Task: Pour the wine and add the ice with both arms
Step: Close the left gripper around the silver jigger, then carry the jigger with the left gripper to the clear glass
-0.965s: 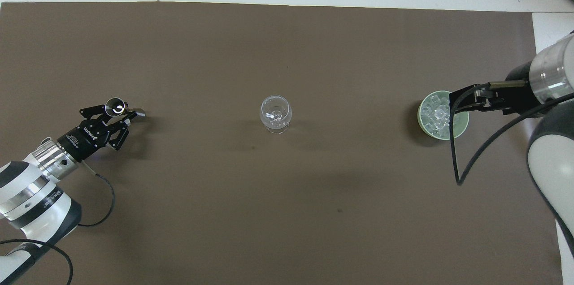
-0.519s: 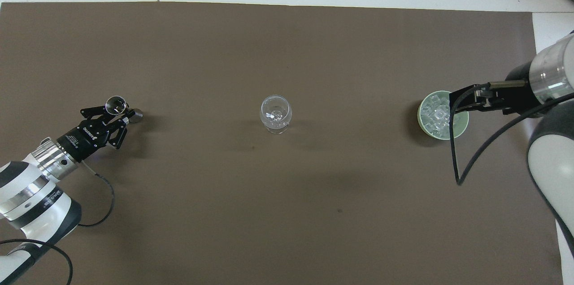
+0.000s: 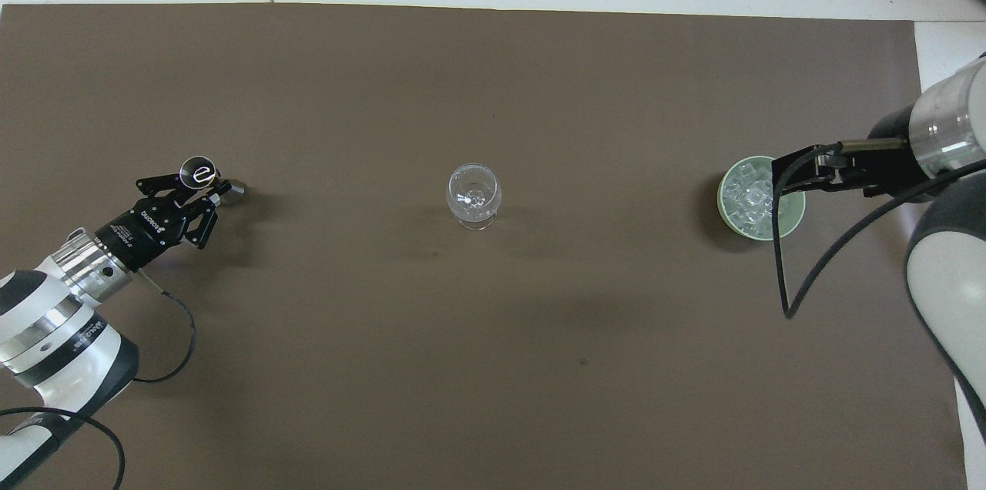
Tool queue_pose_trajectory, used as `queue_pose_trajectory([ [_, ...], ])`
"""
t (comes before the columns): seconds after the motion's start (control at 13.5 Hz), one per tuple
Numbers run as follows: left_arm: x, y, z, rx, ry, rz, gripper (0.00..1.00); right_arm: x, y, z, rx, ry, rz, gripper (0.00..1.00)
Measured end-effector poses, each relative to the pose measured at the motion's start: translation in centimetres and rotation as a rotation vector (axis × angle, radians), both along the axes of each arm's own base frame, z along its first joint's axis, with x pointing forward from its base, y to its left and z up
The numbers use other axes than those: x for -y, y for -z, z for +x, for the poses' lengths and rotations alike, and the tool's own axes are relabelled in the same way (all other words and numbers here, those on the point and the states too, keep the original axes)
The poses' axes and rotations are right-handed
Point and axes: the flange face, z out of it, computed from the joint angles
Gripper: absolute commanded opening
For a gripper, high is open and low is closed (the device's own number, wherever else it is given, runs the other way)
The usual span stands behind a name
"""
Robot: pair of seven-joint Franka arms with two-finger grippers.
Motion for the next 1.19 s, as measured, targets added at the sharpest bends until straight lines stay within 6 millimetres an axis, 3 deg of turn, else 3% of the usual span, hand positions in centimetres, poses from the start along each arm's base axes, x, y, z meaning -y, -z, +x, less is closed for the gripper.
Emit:
queue_pose_trajectory([
  [0.22,0.5,-1.2,1.2,0.000,0.000,-0.023,0.00,0.0,0.0,0.0,0.000,0.000,0.000,1.00],
  [0.59,3.4,-3.1,3.0,-0.022,0.014,-0.021,0.00,0.0,0.0,0.0,0.000,0.000,0.000,1.00],
  [1.19,11.0,-8.9,3.4,-0.026,-0.009,-0.003,0.00,0.0,0.0,0.0,0.000,0.000,0.000,1.00],
])
